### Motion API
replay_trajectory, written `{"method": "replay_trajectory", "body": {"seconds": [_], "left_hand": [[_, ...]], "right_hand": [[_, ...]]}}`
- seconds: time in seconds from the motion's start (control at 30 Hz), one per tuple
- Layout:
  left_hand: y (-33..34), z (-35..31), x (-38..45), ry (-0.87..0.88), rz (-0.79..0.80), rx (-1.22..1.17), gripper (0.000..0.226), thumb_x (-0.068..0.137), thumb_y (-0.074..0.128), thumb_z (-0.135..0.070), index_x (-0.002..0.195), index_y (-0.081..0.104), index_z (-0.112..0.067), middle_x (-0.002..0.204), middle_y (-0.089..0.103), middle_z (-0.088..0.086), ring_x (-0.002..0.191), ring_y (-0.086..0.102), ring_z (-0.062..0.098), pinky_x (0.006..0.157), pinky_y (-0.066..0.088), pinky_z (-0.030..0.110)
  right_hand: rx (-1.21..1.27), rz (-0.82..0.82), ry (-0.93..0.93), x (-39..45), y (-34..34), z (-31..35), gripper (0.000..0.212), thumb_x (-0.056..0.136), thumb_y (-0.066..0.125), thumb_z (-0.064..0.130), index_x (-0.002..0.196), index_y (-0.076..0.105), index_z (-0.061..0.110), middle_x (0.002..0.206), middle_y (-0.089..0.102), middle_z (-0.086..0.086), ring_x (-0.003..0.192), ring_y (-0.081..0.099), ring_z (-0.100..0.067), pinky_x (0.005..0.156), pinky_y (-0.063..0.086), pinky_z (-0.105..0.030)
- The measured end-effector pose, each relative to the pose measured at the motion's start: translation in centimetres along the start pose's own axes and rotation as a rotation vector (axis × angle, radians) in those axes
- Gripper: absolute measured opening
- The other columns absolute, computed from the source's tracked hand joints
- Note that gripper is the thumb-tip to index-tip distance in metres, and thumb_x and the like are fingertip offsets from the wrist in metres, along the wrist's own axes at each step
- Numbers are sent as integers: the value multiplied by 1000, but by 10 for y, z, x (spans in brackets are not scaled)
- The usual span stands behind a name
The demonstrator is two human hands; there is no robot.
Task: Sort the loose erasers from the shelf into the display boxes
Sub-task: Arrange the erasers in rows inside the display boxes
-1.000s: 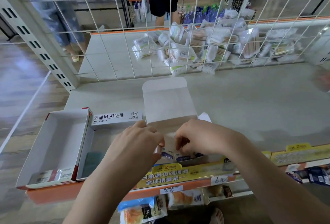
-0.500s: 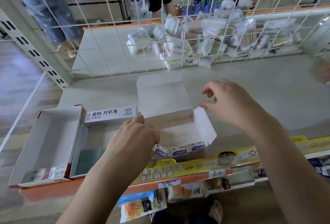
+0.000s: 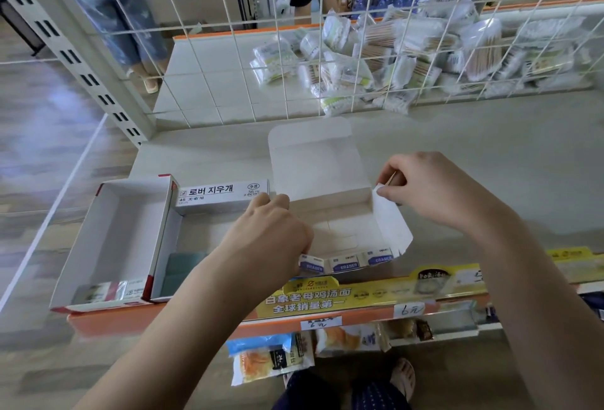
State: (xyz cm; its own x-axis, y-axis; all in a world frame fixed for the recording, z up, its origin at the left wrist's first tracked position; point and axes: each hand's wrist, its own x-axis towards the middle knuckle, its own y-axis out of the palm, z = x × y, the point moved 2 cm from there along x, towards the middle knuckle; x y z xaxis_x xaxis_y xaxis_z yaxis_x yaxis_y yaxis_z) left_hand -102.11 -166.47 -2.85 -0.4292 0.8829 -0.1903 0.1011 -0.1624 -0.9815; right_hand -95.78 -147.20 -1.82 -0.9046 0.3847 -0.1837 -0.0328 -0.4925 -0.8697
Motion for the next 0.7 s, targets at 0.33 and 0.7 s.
{"method": "replay_trajectory", "body": {"seconds": [0.33, 0.7], "left_hand": [[3, 7, 0, 102, 105, -14, 28, 91, 47, -48, 104, 64, -29, 100, 61, -9, 105, 41, 14, 94, 27, 27], [3, 13, 0, 124, 217, -102, 26, 94, 45, -38, 111, 65, -31, 105, 64, -16, 96, 36, 7, 90, 25, 24]], "right_hand": [[48, 4, 4, -2, 1, -1, 6, 86, 62, 20, 89, 65, 16, 83, 65, 1, 73, 59, -11, 61, 42, -20], [49, 8, 8, -2, 3, -2, 6, 87, 62, 20, 91, 64, 17, 82, 64, 5, 72, 58, -7, 61, 43, -20]]}}
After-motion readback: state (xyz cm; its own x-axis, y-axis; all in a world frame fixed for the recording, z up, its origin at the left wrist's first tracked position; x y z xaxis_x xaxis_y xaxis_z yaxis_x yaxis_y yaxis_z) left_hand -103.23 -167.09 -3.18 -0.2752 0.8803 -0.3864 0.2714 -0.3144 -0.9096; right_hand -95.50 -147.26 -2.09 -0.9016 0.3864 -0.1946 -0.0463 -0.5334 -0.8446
